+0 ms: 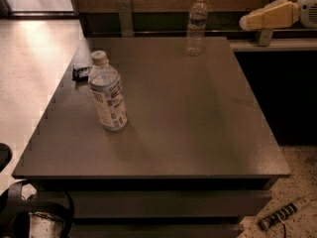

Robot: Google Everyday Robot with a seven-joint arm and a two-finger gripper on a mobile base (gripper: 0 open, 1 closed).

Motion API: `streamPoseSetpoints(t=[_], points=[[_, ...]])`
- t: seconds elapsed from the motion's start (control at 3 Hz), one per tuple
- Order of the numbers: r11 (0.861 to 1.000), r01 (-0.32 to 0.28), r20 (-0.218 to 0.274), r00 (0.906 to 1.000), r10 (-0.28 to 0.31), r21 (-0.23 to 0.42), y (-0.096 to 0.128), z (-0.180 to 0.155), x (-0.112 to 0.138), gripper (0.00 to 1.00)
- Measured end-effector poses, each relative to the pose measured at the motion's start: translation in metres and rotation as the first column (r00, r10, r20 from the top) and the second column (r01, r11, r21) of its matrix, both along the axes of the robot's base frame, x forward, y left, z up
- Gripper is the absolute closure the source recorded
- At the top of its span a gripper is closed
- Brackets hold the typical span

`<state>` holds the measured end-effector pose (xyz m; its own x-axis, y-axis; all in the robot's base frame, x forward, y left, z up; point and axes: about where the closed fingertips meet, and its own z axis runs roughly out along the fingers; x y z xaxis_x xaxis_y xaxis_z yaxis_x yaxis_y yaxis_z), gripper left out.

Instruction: Move water bottle near blue plastic bottle

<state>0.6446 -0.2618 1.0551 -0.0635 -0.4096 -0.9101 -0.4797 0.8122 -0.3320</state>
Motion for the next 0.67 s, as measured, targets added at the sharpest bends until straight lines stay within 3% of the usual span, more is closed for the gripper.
streamPoseSetpoints(t=[0.33, 0.67], points=[[0.998, 0.028, 0.050, 0.9983, -0.031, 0.053, -0.0108, 0.0154, 0.0377, 0.00], [0.998, 0.028, 0.050, 0.9983, -0.031, 0.053, -0.0108, 0.0154, 0.0377, 0.00]])
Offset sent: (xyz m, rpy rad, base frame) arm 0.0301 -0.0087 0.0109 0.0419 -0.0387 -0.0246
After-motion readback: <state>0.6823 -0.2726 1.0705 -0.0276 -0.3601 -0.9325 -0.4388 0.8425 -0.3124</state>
